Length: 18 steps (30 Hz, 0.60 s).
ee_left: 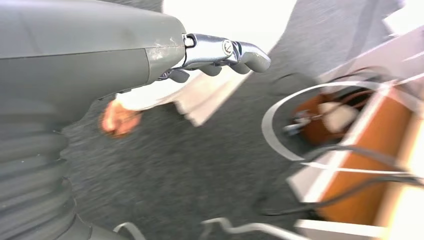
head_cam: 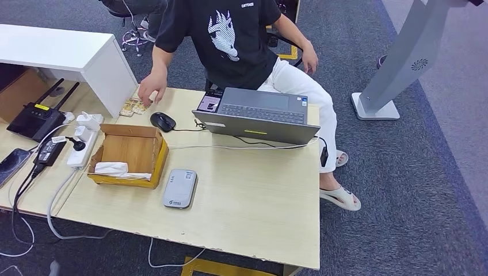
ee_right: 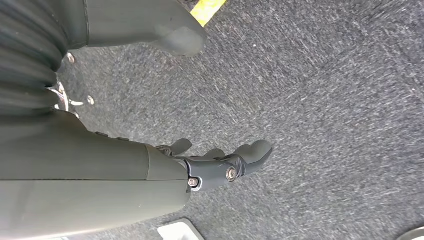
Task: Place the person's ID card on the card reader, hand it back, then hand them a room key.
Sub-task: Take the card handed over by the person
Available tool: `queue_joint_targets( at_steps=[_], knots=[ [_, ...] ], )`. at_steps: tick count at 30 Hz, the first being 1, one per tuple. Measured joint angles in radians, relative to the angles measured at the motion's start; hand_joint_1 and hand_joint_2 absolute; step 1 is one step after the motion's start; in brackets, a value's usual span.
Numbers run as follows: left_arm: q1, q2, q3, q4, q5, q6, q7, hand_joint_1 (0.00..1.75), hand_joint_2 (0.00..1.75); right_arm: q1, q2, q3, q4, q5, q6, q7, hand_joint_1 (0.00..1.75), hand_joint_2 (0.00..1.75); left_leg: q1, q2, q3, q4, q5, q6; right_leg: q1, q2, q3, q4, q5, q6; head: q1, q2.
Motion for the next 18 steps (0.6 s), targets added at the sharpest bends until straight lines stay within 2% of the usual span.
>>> queue_joint_targets(
  at_steps=[18],
  knots=[
    [0.145,-0.090,-0.316,-0.614,-0.050,0.059,-0.067,0.00,1.75,-0.007,0.022,-0.014,0.021,0.068,-0.030,0.057,0.00,1.75,0.000,0.000,0.000,0.000,0.000,0.000,0.000,0.000,0.000,0.000,0.000,0.000,0.000,0.000]
  ],
)
